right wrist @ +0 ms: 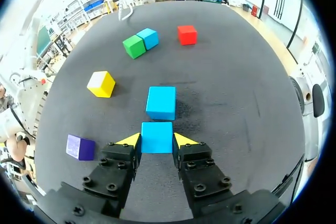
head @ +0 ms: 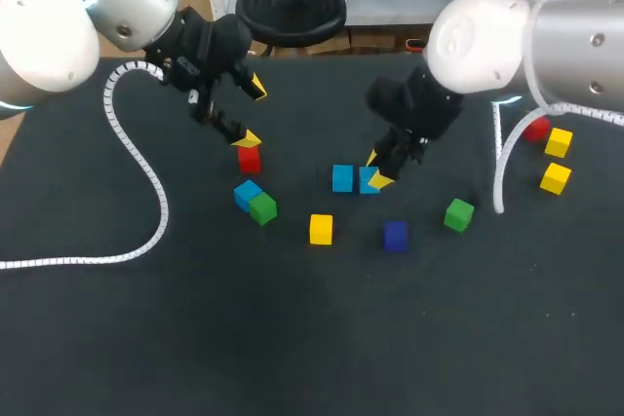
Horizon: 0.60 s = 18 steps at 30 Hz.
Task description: Place the blue cubes, place green cubes on the blue cubes, place the yellow cubes on the green cubes, then place the red cubes on the yellow cubes, and place purple cube on the red cubes.
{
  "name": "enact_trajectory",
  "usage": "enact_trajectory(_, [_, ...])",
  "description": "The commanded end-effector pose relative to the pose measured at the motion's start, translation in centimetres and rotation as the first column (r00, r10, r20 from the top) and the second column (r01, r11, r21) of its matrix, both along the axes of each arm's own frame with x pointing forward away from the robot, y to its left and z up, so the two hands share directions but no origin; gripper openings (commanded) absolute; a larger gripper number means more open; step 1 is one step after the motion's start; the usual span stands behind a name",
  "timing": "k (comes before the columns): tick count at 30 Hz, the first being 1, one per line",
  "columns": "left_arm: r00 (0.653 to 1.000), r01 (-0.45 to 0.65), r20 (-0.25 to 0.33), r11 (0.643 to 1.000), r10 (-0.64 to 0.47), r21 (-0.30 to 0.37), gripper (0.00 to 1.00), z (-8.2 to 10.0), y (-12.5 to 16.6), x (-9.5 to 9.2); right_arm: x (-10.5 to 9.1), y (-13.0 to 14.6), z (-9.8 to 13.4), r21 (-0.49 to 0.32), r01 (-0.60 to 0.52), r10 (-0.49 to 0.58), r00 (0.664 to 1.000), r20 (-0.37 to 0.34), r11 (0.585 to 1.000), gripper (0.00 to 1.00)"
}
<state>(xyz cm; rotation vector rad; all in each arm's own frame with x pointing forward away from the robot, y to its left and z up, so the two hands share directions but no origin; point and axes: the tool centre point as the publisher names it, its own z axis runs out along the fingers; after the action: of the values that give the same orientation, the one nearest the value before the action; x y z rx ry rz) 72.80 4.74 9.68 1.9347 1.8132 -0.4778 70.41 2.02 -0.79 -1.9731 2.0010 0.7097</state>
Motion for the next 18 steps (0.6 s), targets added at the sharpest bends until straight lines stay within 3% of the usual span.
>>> enact_trajectory(1, [1.0,-0.002,-0.003,1.0,0.002,0.006,1.0,0.08,-0.09,0.09,0.22,-0.02,-0.17,0.001,-0.001,0.001,1.0,-0.003,1.0,0.0])
enact_trajectory(18, [1.0,-0.002,-0.003,1.0,0.002,0.006,1.0,0.08,-0.09,0.09,0.38,-0.06,0.02,0.003,-0.001,0.001,1.0,-0.003,1.0,0.0])
